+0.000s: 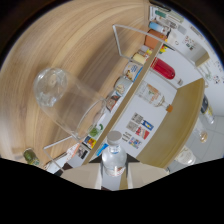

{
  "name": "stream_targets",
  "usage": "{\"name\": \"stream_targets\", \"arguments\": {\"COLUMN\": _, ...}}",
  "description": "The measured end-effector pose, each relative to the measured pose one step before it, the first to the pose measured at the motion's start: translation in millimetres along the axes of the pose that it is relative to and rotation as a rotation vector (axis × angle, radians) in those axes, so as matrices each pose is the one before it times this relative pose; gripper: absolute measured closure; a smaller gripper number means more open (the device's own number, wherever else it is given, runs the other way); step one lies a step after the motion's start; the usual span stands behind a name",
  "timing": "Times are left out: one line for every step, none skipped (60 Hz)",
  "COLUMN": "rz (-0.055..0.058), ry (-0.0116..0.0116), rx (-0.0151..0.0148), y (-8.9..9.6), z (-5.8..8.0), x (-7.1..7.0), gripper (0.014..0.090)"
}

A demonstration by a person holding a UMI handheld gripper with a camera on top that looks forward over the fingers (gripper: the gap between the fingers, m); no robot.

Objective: Make me a cup of Mojito.

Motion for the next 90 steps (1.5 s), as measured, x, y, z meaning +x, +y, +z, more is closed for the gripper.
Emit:
{"name": "stream_targets", "arguments": {"rz": 0.0062, "ry": -0.00382, "rx": -0.00031, "y": 0.18, "z": -0.24, "x": -0.43, "gripper": 0.0704}}
{"name": "stream_targets", "arguments": {"rz": 0.0092, "ry": -0.00279, "rx": -0.00031, "y": 0.19, "z": -0.17, "x": 0.04, "gripper": 0.0704}}
{"name": "stream_targets", "arguments": {"rz": 0.0118, "ry": 0.00369, "rx": 0.00298, "y": 0.32, "z": 0.37, "x": -0.21, "gripper": 0.0705}}
{"name": "stream_targets", "arguments": {"rz": 0.0149, "ry": -0.00028, "rx": 0.00094, "y": 0.24, "z": -0.38, "x": 0.31, "gripper": 0.0705}}
{"name": "stream_targets", "arguments": {"rz": 0.0171, "ry": -0.00123, "rx": 0.00066, "y": 0.47, "z": -0.51, "x": 0.48, "gripper": 0.0704}}
{"name": "stream_targets", "arguments": {"rz": 0.0204, "ry": -0.00279, "rx": 0.00072, "y": 0.59, "z": -0.49, "x": 0.0, "gripper": 0.0705}}
{"name": "stream_targets", "arguments": {"rz": 0.0253, "ry": -0.00377, "rx": 0.00044, "y": 0.78, "z": -0.79, "x": 0.28, "gripper": 0.0705}}
{"name": "stream_targets", "arguments": {"rz": 0.0323, "ry": -0.00363, "rx": 0.00083, "y": 0.71, "z": -0.95, "x": 0.5, "gripper": 0.0704}}
{"name": "stream_targets", "arguments": {"rz": 0.0373, "ry": -0.00259, "rx": 0.00284, "y": 0.58, "z": -1.03, "x": 1.38, "gripper": 0.0705}}
{"name": "stream_targets", "arguments": {"rz": 0.0443, "ry": -0.00533, "rx": 0.00284, "y": 0.4, "z": -1.59, "x": 1.87, "gripper": 0.0705}}
{"name": "stream_targets", "arguments": {"rz": 0.0481, "ry": -0.00678, "rx": 0.00258, "y": 0.61, "z": -2.61, "x": 2.3, "gripper": 0.0704}}
{"name": "stream_targets", "arguments": {"rz": 0.0529, "ry": -0.00402, "rx": 0.00353, "y": 0.71, "z": -2.1, "x": 2.58, "gripper": 0.0705}}
{"name": "stream_targets", "arguments": {"rz": 0.0568, "ry": -0.00326, "rx": 0.0047, "y": 0.33, "z": -2.37, "x": 3.11, "gripper": 0.0703}}
{"name": "stream_targets", "arguments": {"rz": 0.0613, "ry": -0.0014, "rx": 0.00759, "y": -0.28, "z": -2.13, "x": 4.37, "gripper": 0.0703}}
{"name": "stream_targets", "arguments": {"rz": 0.0621, "ry": 0.01301, "rx": 0.01337, "y": -0.27, "z": -2.0, "x": 5.31, "gripper": 0.0704}}
{"name": "stream_targets", "arguments": {"rz": 0.0691, "ry": 0.00592, "rx": 0.00898, "y": -0.86, "z": -2.72, "x": 5.79, "gripper": 0.0703}}
{"name": "stream_targets", "arguments": {"rz": 0.0699, "ry": 0.00202, "rx": 0.00907, "y": -0.96, "z": -2.6, "x": 5.37, "gripper": 0.0703}}
{"name": "stream_targets", "arguments": {"rz": 0.0716, "ry": -0.00287, "rx": 0.00976, "y": -1.44, "z": -2.82, "x": 4.59, "gripper": 0.0703}}
{"name": "stream_targets", "arguments": {"rz": 0.0746, "ry": -0.00635, "rx": 0.01253, "y": -2.43, "z": -2.56, "x": 3.81, "gripper": 0.0702}}
{"name": "stream_targets", "arguments": {"rz": 0.0769, "ry": -0.00641, "rx": 0.01376, "y": -2.64, "z": -2.97, "x": 3.94, "gripper": 0.0703}}
{"name": "stream_targets", "arguments": {"rz": 0.0777, "ry": -0.00635, "rx": 0.01417, "y": -2.95, "z": -2.7, "x": 3.67, "gripper": 0.0704}}
{"name": "stream_targets", "arguments": {"rz": 0.0802, "ry": -0.01234, "rx": 0.00784, "y": -2.96, "z": -2.46, "x": 3.09, "gripper": 0.0704}}
{"name": "stream_targets", "arguments": {"rz": 0.0695, "ry": -0.00406, "rx": 0.00902, "y": -2.26, "z": -1.58, "x": 2.2, "gripper": 0.0702}}
{"name": "stream_targets", "arguments": {"rz": 0.0661, "ry": -0.00748, "rx": 0.00906, "y": -1.14, "z": -2.36, "x": 2.91, "gripper": 0.0703}}
{"name": "stream_targets", "arguments": {"rz": 0.0625, "ry": -0.00508, "rx": 0.00755, "y": -0.92, "z": -2.34, "x": 2.98, "gripper": 0.0701}}
{"name": "stream_targets", "arguments": {"rz": 0.0604, "ry": -0.00297, "rx": 0.0073, "y": -0.93, "z": -2.32, "x": 2.75, "gripper": 0.0702}}
{"name": "stream_targets", "arguments": {"rz": 0.0577, "ry": -0.00157, "rx": 0.00788, "y": -0.44, "z": -1.86, "x": 1.88, "gripper": 0.0701}}
{"name": "stream_targets", "arguments": {"rz": 0.0614, "ry": -0.00755, "rx": 0.00424, "y": 0.15, "z": -1.84, "x": 1.04, "gripper": 0.0702}}
{"name": "stream_targets", "arguments": {"rz": 0.06, "ry": -0.01033, "rx": 0.00265, "y": 0.83, "z": -1.53, "x": 0.36, "gripper": 0.0701}}
{"name": "stream_targets", "arguments": {"rz": 0.0585, "ry": -0.00993, "rx": 0.00115, "y": 1.4, "z": -1.21, "x": -0.09, "gripper": 0.0701}}
{"name": "stream_targets", "arguments": {"rz": 0.0568, "ry": -0.00827, "rx": 0.00011, "y": 2.26, "z": -0.72, "x": 0.13, "gripper": 0.0701}}
{"name": "stream_targets", "arguments": {"rz": 0.0564, "ry": -0.00841, "rx": -0.00247, "y": 3.04, "z": -0.45, "x": -0.3, "gripper": 0.0702}}
{"name": "stream_targets", "arguments": {"rz": 0.0548, "ry": -0.00946, "rx": -0.00619, "y": 4.31, "z": -0.01, "x": -0.5, "gripper": 0.0702}}
{"name": "stream_targets", "arguments": {"rz": 0.0522, "ry": -0.00958, "rx": -0.00916, "y": 5.04, "z": -0.02, "x": -0.68, "gripper": 0.0703}}
{"name": "stream_targets", "arguments": {"rz": 0.0543, "ry": -0.00927, "rx": -0.01398, "y": 5.25, "z": -0.78, "x": -0.15, "gripper": 0.0702}}
{"name": "stream_targets", "arguments": {"rz": 0.0473, "ry": -0.00489, "rx": -0.00771, "y": 5.73, "z": 0.99, "x": 0.61, "gripper": 0.0702}}
{"name": "stream_targets", "arguments": {"rz": 0.0459, "ry": -0.00487, "rx": -0.00623, "y": 5.83, "z": 0.91, "x": 0.58, "gripper": 0.0701}}
{"name": "stream_targets", "arguments": {"rz": 0.0385, "ry": -0.00479, "rx": -0.00389, "y": 5.67, "z": 1.99, "x": 0.08, "gripper": 0.0702}}
{"name": "stream_targets", "arguments": {"rz": 0.0328, "ry": -0.00767, "rx": -0.00999, "y": 7.21, "z": 1.74, "x": 0.11, "gripper": 0.0702}}
{"name": "stream_targets", "arguments": {"rz": 0.0268, "ry": -0.00663, "rx": -0.01247, "y": 7.67, "z": 2.04, "x": 0.41, "gripper": 0.0703}}
{"name": "stream_targets", "arguments": {"rz": 0.0222, "ry": -0.00194, "rx": -0.01341, "y": 7.84, "z": 2.15, "x": 1.31, "gripper": 0.0703}}
{"name": "stream_targets", "arguments": {"rz": 0.0189, "ry": 0.00199, "rx": -0.01377, "y": 8.01, "z": 2.48, "x": 2.05, "gripper": 0.0703}}
{"name": "stream_targets", "arguments": {"rz": 0.0177, "ry": 0.00133, "rx": -0.01396, "y": 8.03, "z": 3.02, "x": 1.65, "gripper": 0.0704}}
{"name": "stream_targets", "arguments": {"rz": 0.0184, "ry": -0.00103, "rx": -0.01268, "y": 7.93, "z": 3.05, "x": 1.29, "gripper": 0.0703}}
{"name": "stream_targets", "arguments": {"rz": 0.0183, "ry": -0.00098, "rx": -0.01203, "y": 7.56, "z": 3.14, "x": 1.36, "gripper": 0.0702}}
{"name": "stream_targets", "arguments": {"rz": 0.0205, "ry": -0.00242, "rx": -0.01916, "y": 8.4, "z": 2.32, "x": 2.16, "gripper": 0.0704}}
{"name": "stream_targets", "arguments": {"rz": 0.0136, "ry": 0.0015, "rx": -0.01316, "y": 7.58, "z": 3.72, "x": 1.91, "gripper": 0.0705}}
{"name": "stream_targets", "arguments": {"rz": 0.0142, "ry": 0.001, "rx": -0.01349, "y": 7.34, "z": 3.61, "x": 1.77, "gripper": 0.0704}}
{"name": "stream_targets", "arguments": {"rz": 0.0166, "ry": 0.00164, "rx": -0.00964, "y": 6.97, "z": 4.16, "x": 1.13, "gripper": 0.0704}}
{"name": "stream_targets", "arguments": {"rz": 0.014, "ry": 0.00124, "rx": -0.01032, "y": 6.75, "z": 3.82, "x": 2.21, "gripper": 0.0703}}
{"name": "stream_targets", "arguments": {"rz": 0.0112, "ry": 0.00158, "rx": -0.01, "y": 6.55, "z": 3.78, "x": 2.15, "gripper": 0.0704}}
{"name": "stream_targets", "arguments": {"rz": 0.0094, "ry": 0.00201, "rx": -0.01106, "y": 6.34, "z": 3.68, "x": 2.24, "gripper": 0.0704}}
{"name": "stream_targets", "arguments": {"rz": 0.0087, "ry": 0.00185, "rx": -0.01197, "y": 6.22, "z": 3.68, "x": 2.13, "gripper": 0.0704}}
{"name": "stream_targets", "arguments": {"rz": 0.0078, "ry": 0.00179, "rx": -0.01109, "y": 6.13, "z": 3.6, "x": 2.14, "gripper": 0.0705}}
{"name": "stream_targets", "arguments": {"rz": 0.0051, "ry": 0.00169, "rx": -0.00977, "y": 5.91, "z": 3.58, "x": 2.09, "gripper": 0.0706}}
{"name": "stream_targets", "arguments": {"rz": 0.0014, "ry": 0.00207, "rx": -0.01147, "y": 5.42, "z": 2.62, "x": 1.93, "gripper": 0.0704}}
{"name": "stream_targets", "arguments": {"rz": 0.0006, "ry": 0.00329, "rx": -0.0074, "y": 5.04, "z": 3.55, "x": 2.01, "gripper": 0.0705}}
{"name": "stream_targets", "arguments": {"rz": 0.0012, "ry": 0.00239, "rx": -0.00836, "y": 5.09, "z": 3.05, "x": 1.49, "gripper": 0.0704}}
{"name": "stream_targets", "arguments": {"rz": 0.0031, "ry": -0.0013, "rx": -0.01022, "y": 5.87, "z": 3.45, "x": 1.9, "gripper": 0.0704}}
{"name": "stream_targets", "arguments": {"rz": 0.0016, "ry": 0.00024, "rx": -0.00961, "y": 4.96, "z": 2.48, "x": 0.65, "gripper": 0.0705}}
{"name": "stream_targets", "arguments": {"rz": 0.0023, "ry": -0.00064, "rx": -0.00985, "y": 5.52, "z": 2.82, "x": 1.36, "gripper": 0.0704}}
{"name": "stream_targets", "arguments": {"rz": 0.002, "ry": 0.00044, "rx": -0.00865, "y": 4.54, "z": 2.42, "x": 0.84, "gripper": 0.0705}}
{"name": "stream_targets", "arguments": {"rz": 0.0025, "ry": 0.00007, "rx": -0.00796, "y": 4.47, "z": 2.1, "x": 0.85, "gripper": 0.0705}}
{"name": "stream_targets", "arguments": {"rz": 0.0023, "ry": -0.00078, "rx": -0.00778, "y": 4.48, "z": 1.66, "x": 0.59, "gripper": 0.0705}}
{"name": "stream_targets", "arguments": {"rz": 0.0013, "ry": -0.0001, "rx": -0.00766, "y": 4.12, "z": 1.63, "x": 0.83, "gripper": 0.0705}}
{"name": "stream_targets", "arguments": {"rz": -0.0007, "ry": 0.0013, "rx": -0.00769, "y": 4.13, "z": 1.87, "x": 0.95, "gripper": 0.0705}}
{"name": "stream_targets", "arguments": {"rz": -0.0011, "ry": 0.00161, "rx": -0.00803, "y": 3.87, "z": 1.77, "x": 1.07, "gripper": 0.0706}}
{"name": "stream_targets", "arguments": {"rz": -0.0009, "ry": 0.00108, "rx": -0.00863, "y": 3.98, "z": 1.48, "x": 0.57, "gripper": 0.0705}}
{"name": "stream_targets", "arguments": {"rz": -0.0005, "ry": 0.00013, "rx": -0.00926, "y": 3.27, "z": 0.57, "x": 1.14, "gripper": 0.0706}}
{"name": "stream_targets", "arguments": {"rz": -0.0001, "ry": 0.00048, "rx": -0.0047, "y": 2.57, "z": 1.85, "x": -0.39, "gripper": 0.0703}}
{"name": "stream_targets", "arguments": {"rz": -0.0001, "ry": -0.00078, "rx": -0.00502, "y": 2.88, "z": 0.76, "x": 0.73, "gripper": 0.0704}}
{"name": "stream_targets", "arguments": {"rz": 0.0005, "ry": -0.00027, "rx": -0.00405, "y": 2.67, "z": 1.2, "x": -0.17, "gripper": 0.0705}}
{"name": "stream_targets", "arguments": {"rz": 0.001, "ry": -0.0018, "rx": -0.00622, "y": 2.57, "z": 0.66, "x": -0.19, "gripper": 0.0704}}
{"name": "stream_targets", "arguments": {"rz": 0.0006, "ry": -0.00136, "rx": -0.00587, "y": 2.19, "z": 1.08, "x": 0.04, "gripper": 0.0704}}
{"name": "stream_targets", "arguments": {"rz": 0.0002, "ry": 0.00049, "rx": -0.00507, "y": 2.01, "z": 0.77, "x": 0.47, "gripper": 0.0703}}
{"name": "stream_targets", "arguments": {"rz": -0.0003, "ry": 0.00295, "rx": -0.00528, "y": 2.27, "z": 0.73, "x": 1.12, "gripper": 0.0704}}
{"name": "stream_targets", "arguments": {"rz": -0.0012, "ry": 0.0015, "rx": 0.00591, "y": -0.83, "z": 0.73, "x": 0.32, "gripper": 0.0702}}
{"name": "stream_targets", "arguments": {"rz": -0.0012, "ry": -0.00033, "rx": 0.00205, "y": 0.07, "z": -0.47, "x": 0.51, "gripper": 0.0703}}
{"name": "stream_targets", "arguments": {"rz": -0.0007, "ry": -0.0001, "rx": 0.00064, "y": 0.24, "z": 0.88, "x": 0.08, "gripper": 0.0703}}
{"name": "stream_targets", "arguments": {"rz": -0.0011, "ry": 0.00076, "rx": -0.00271, "y": -0.08, "z": -0.1, "x": -0.55, "gripper": 0.0702}}
{"name": "stream_targets", "arguments": {"rz": -0.002, "ry": 0.00029, "rx": 0.00098, "y": -0.33, "z": 0.36, "x": -0.11, "gripper": 0.0702}}
{"name": "stream_targets", "arguments": {"rz": -0.0016, "ry": 0.00153, "rx": -0.00001, "y": 0.05, "z": 0.1, "x": 0.34, "gripper": 0.0699}}
{"name": "stream_targets", "arguments": {"rz": -0.0018, "ry": 0.00149, "rx": 0.00011, "y": 0.11, "z": 0.03, "x": 0.25, "gripper": 0.0697}}
{"name": "stream_targets", "arguments": {"rz": -0.0013, "ry": 0.00067, "rx": 0.00192, "y": -0.24, "z": -0.02, "x": 0.01, "gripper": 0.0697}}
{"name": "stream_targets", "arguments": {"rz": -0.0018, "ry": -0.00036, "rx": 0.00113, "y": 0.0, "z": -0.11, "x": -0.26, "gripper": 0.0696}}
{"name": "stream_targets", "arguments": {"rz": -0.0036, "ry": 0.00063, "rx": 0.00064, "y": 0.09, "z": -0.12, "x": 0.51, "gripper": 0.0697}}
{"name": "stream_targets", "arguments": {"rz": -0.0039, "ry": 0.00038, "rx": 0.00059, "y": 0.56, "z": -0.11, "x": 0.02, "gripper": 0.0695}}
{"name": "stream_targets", "arguments": {"rz": -0.0031, "ry": 0.00091, "rx": -0.00053, "y": 0.56, "z": -0.1, "x": 0.09, "gripper": 0.0695}}
{"name": "stream_targets", "arguments": {"rz": -0.003, "ry": 0.00126, "rx": -0.00051, "y": 0.29, "z": -0.21, "x": 0.04, "gripper": 0.0693}}
{"name": "stream_targets", "arguments": {"rz": -0.0037, "ry": 0.00159, "rx": -0.00094, "y": 0.5, "z": -0.23, "x": 0.28, "gripper": 0.069}}
